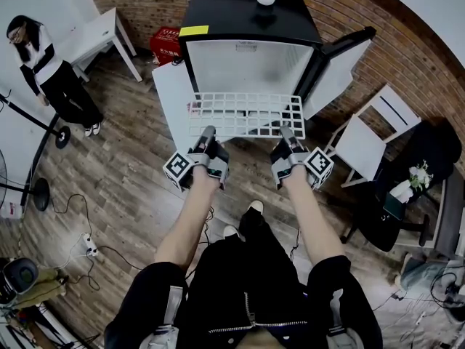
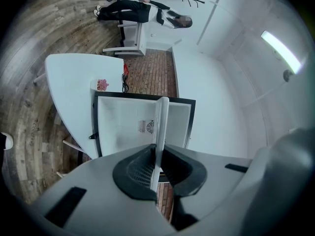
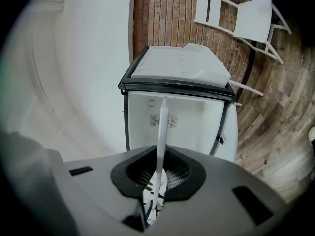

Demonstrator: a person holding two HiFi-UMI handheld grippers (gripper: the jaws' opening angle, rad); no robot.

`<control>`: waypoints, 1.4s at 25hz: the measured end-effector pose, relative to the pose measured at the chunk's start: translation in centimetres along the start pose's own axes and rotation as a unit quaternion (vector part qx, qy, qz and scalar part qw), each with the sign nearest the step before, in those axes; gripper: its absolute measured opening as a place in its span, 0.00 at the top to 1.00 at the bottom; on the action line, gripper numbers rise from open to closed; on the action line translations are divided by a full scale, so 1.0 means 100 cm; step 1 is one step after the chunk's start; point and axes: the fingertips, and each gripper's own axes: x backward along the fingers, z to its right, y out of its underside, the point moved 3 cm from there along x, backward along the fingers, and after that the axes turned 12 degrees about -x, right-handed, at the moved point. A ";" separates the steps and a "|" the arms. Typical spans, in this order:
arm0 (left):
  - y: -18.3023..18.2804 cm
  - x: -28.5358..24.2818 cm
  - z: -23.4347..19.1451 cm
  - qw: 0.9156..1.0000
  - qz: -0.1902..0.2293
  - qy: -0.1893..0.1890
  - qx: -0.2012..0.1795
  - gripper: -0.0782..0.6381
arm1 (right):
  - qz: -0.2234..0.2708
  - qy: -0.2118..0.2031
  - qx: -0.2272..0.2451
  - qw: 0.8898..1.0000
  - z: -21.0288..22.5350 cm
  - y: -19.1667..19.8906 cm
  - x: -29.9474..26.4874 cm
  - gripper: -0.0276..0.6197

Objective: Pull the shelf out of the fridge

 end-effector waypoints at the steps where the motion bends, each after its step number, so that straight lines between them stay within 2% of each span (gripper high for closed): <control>1: 0.001 0.003 0.000 1.000 0.001 -0.001 0.003 0.84 | -0.001 -0.001 -0.001 1.000 0.000 0.002 0.002 0.91; 35: 0.015 0.021 0.004 1.000 -0.007 0.005 -0.008 0.84 | -0.004 -0.011 0.006 1.000 0.007 0.004 0.029 0.90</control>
